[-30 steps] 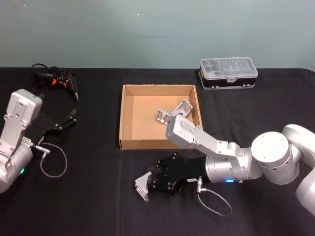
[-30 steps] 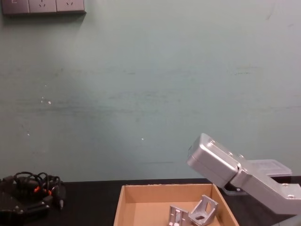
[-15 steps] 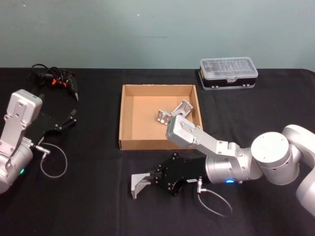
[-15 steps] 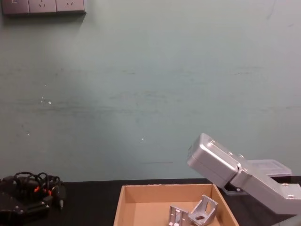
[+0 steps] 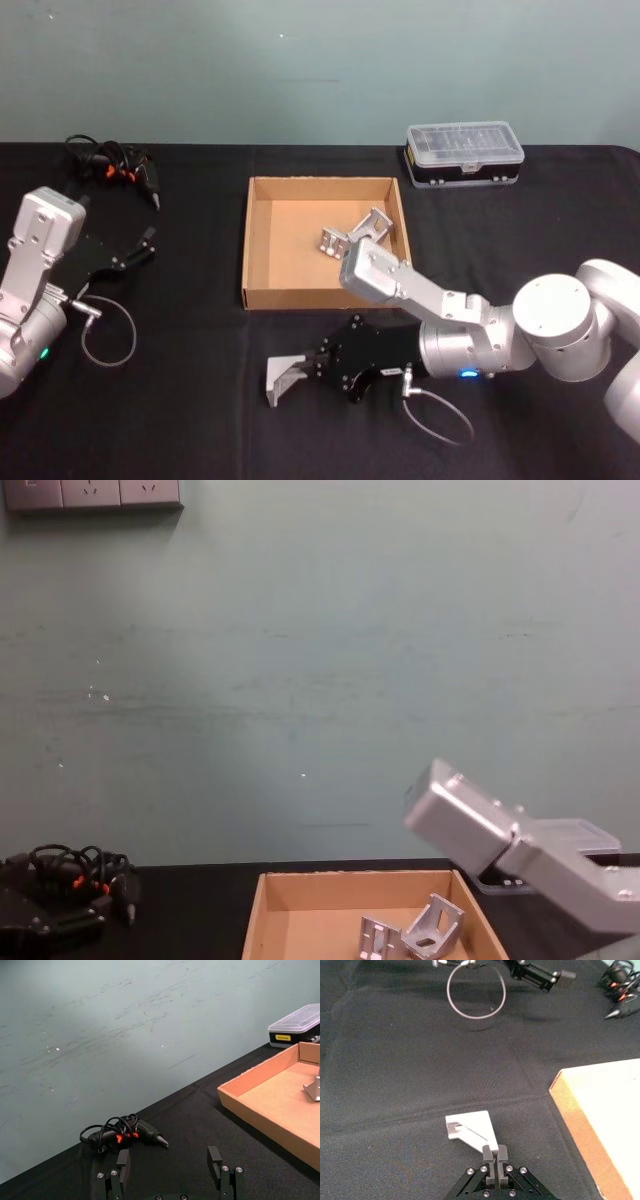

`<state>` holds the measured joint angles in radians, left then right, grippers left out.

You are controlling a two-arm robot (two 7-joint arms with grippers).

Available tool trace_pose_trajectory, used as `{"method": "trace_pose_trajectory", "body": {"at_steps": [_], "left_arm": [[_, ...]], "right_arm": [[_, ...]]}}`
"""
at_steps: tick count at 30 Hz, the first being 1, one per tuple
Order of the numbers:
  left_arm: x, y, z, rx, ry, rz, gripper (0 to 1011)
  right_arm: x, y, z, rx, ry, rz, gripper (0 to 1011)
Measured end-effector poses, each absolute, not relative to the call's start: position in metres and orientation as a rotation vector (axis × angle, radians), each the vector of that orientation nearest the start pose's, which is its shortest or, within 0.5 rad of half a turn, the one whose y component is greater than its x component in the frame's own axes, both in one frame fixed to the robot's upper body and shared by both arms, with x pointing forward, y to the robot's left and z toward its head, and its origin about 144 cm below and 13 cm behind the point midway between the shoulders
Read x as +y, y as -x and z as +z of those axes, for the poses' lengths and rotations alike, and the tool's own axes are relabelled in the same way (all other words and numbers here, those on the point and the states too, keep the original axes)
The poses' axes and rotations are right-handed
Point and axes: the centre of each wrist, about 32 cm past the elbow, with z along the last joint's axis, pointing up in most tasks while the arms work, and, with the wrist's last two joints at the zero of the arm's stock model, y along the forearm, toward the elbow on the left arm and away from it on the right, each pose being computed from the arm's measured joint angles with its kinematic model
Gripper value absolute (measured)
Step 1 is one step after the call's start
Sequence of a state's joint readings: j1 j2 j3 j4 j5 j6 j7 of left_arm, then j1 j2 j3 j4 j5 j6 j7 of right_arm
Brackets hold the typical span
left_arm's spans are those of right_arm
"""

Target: Use one hand to pick up the angle iron from the table and place it into the box.

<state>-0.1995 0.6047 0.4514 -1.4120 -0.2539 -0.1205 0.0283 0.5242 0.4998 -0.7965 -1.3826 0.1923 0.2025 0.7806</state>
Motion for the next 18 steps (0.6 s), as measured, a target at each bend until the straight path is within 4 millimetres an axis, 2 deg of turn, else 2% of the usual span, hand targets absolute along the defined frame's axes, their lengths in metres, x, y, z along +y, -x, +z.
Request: {"method": "trace_pose_trajectory", "body": {"at_steps": [11, 18], "left_arm": [[0.31, -0.489, 1.14, -0.285, -0.304, 1.248, 1011], [0.31, -0.489, 1.14, -0.285, -0.304, 1.248, 1011]], "right_arm": [[-0.208, -0.536, 1.205, -0.129, 0.504, -0.288, 45], [-0.212, -0.555, 1.227, -0.12, 0.492, -0.348, 45]]}}
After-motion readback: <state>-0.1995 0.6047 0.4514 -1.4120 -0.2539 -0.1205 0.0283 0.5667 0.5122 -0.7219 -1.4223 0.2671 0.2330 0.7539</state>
